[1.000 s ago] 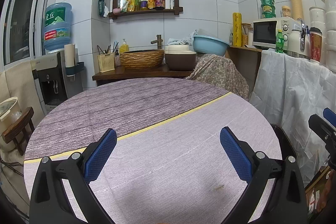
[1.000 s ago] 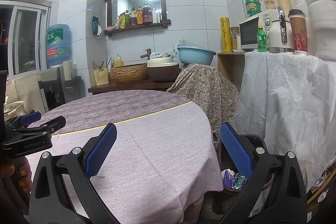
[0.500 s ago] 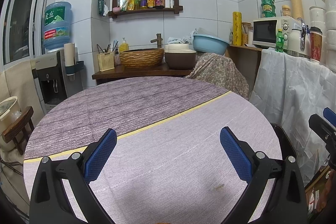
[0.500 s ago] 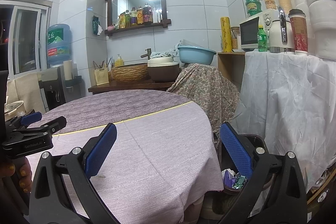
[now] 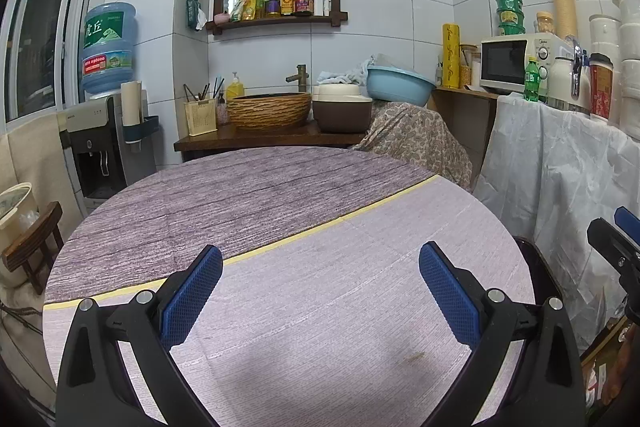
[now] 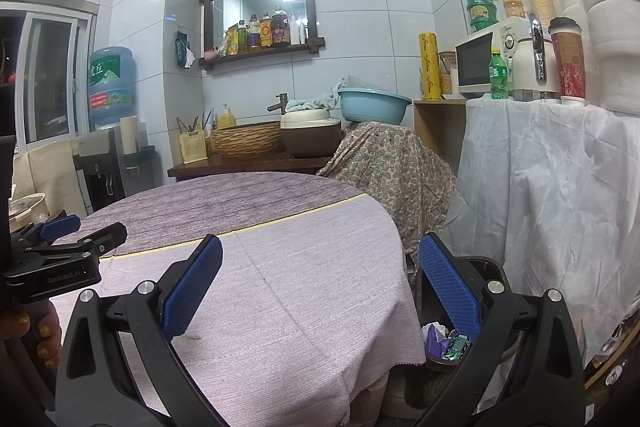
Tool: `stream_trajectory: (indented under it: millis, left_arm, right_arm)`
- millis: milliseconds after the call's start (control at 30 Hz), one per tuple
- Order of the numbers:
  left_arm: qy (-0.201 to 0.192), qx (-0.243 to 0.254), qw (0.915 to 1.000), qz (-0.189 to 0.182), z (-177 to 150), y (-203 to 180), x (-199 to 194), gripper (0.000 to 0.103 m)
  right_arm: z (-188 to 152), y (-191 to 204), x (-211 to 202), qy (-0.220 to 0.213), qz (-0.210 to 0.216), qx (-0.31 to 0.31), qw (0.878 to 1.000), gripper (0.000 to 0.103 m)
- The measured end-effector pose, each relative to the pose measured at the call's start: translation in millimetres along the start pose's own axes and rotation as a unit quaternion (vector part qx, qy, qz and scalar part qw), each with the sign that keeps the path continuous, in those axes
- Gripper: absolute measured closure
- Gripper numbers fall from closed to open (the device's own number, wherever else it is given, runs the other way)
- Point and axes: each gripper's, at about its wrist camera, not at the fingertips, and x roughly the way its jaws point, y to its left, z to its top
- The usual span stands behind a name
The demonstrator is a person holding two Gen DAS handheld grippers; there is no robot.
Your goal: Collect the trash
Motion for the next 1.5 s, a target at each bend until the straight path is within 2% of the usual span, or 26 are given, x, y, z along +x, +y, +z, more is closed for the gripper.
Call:
stream_trajectory:
  millis: [1500]
  left_arm:
    - [0.007,-0.002,0.9999,0.007,0.7,-5.3,-0.4,0.005]
  right_arm:
    - [2.0,1.2,2.0,0.006,0.002,0.002,1.0,0.006]
